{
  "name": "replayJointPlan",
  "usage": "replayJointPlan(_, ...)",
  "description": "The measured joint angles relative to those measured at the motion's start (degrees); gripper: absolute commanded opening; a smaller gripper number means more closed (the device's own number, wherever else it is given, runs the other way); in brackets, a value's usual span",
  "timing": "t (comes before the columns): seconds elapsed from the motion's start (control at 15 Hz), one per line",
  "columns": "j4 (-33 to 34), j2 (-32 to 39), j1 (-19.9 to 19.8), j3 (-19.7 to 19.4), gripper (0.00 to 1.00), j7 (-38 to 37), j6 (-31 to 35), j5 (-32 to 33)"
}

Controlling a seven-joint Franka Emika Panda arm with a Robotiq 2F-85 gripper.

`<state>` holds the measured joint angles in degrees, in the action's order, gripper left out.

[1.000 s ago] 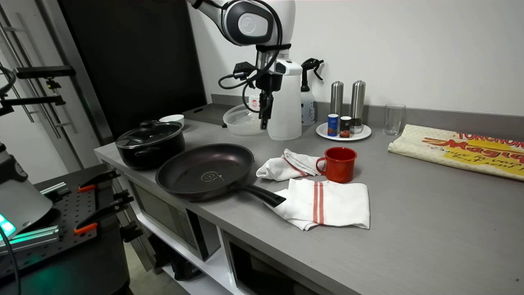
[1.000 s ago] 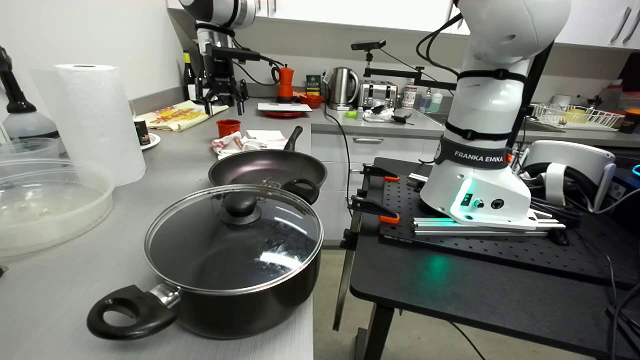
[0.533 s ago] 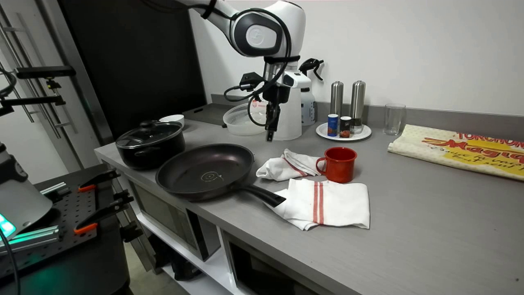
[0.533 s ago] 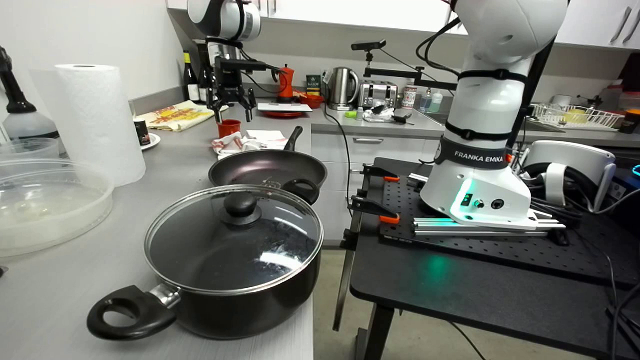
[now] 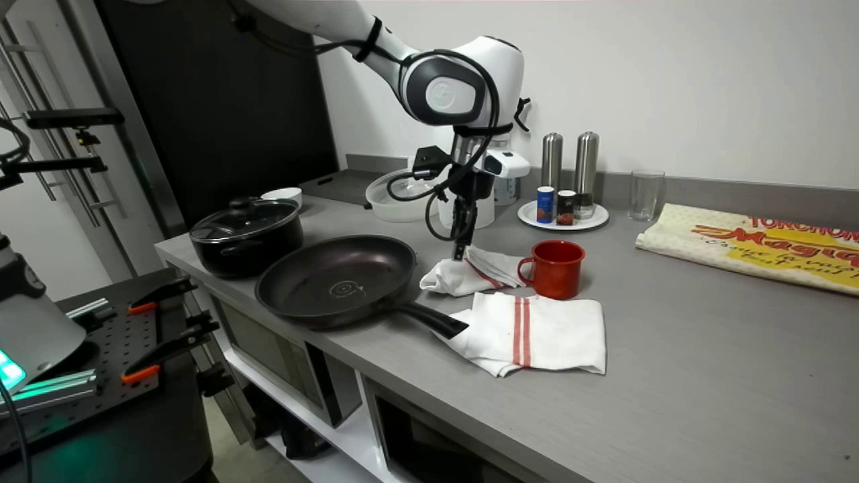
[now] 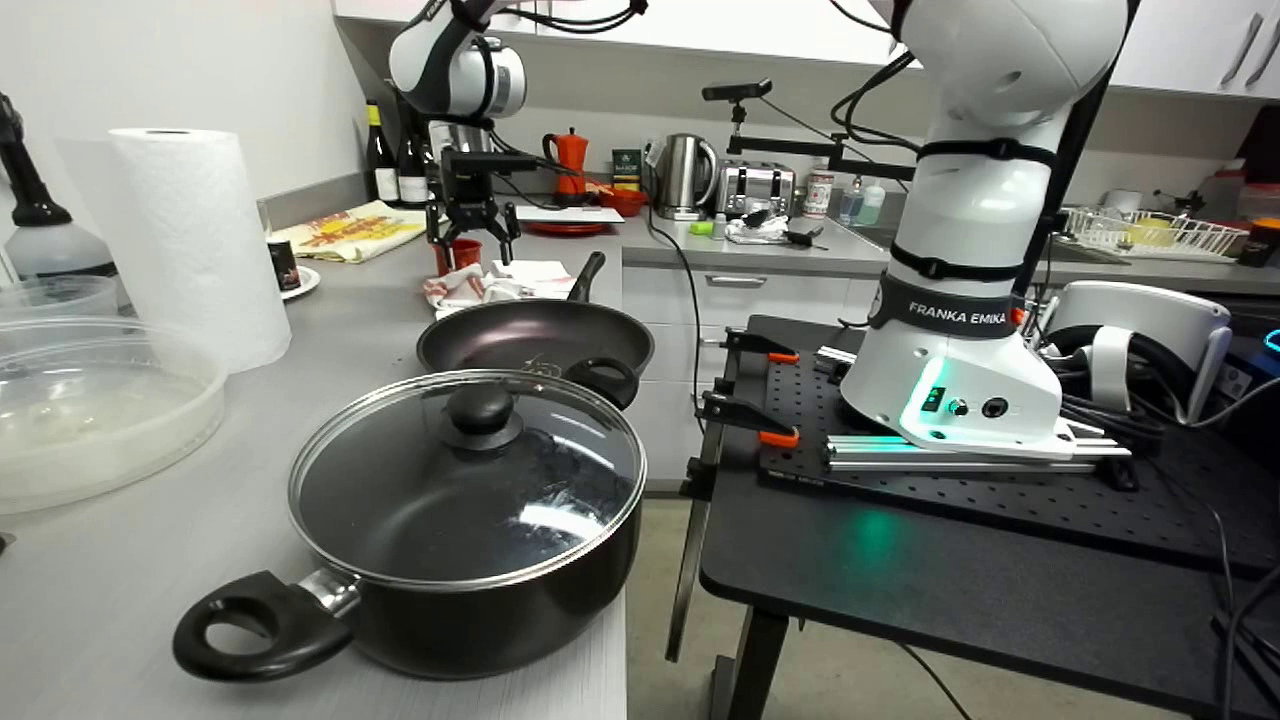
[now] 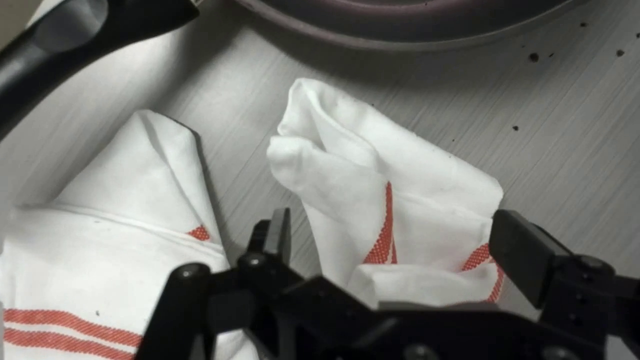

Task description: Use the white and red towel on the left to wipe the black pan

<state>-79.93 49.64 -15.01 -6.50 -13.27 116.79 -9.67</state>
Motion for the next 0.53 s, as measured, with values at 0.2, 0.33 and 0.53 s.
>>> replayJointPlan(0.2, 3.1, 2.5, -0.1, 0.0, 1.00, 0.2, 0.0, 0.0)
replayJointPlan(0.33, 4.9, 3.8, -0.1, 0.1, 1.00, 0.7, 0.0, 0.0)
replayJointPlan(0.53, 7.4, 5.3, -0.1, 0.2, 1.00, 1.3, 0.0, 0.0)
